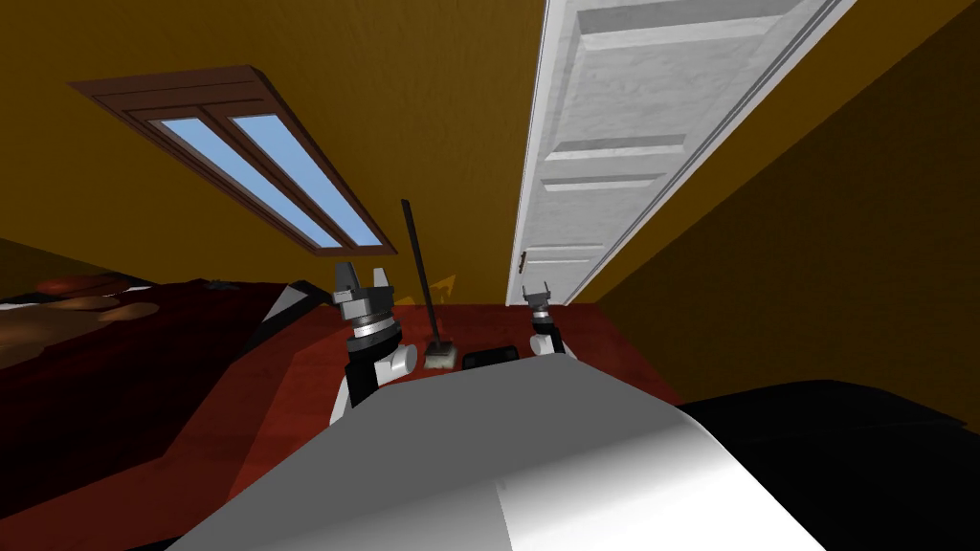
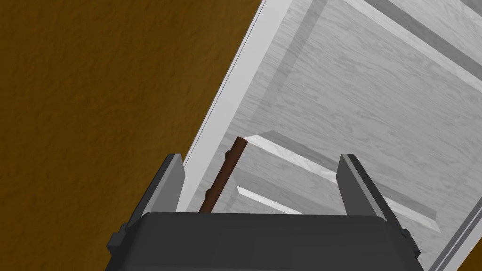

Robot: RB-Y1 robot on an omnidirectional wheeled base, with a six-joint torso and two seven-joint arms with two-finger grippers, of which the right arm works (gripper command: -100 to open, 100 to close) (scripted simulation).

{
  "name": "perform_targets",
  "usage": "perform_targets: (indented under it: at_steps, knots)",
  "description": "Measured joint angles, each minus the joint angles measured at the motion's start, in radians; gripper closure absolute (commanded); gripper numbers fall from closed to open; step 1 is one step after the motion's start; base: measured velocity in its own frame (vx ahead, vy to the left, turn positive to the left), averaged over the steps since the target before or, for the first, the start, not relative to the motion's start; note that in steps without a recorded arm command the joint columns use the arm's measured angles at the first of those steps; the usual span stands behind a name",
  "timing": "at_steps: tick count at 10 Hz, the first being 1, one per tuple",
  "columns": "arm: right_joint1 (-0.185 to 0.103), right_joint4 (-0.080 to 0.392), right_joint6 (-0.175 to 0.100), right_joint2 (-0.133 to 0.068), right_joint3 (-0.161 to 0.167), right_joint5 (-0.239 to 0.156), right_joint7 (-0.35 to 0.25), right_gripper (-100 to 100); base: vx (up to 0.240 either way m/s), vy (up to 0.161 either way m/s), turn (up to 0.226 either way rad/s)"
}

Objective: Pull the door open

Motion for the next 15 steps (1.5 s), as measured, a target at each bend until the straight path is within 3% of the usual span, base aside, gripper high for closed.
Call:
perform_targets:
  at_steps: [10, 15]
  knots:
    - [-0.041, 0.224, -0.064, -0.034, 0.051, -0.144, -0.178, -100, 0.093, -0.046, 0.072]
    - [-0.058, 0.312, -0.082, -0.057, 0.068, -0.214, -0.26, -100, 0.091, -0.056, 0.067]
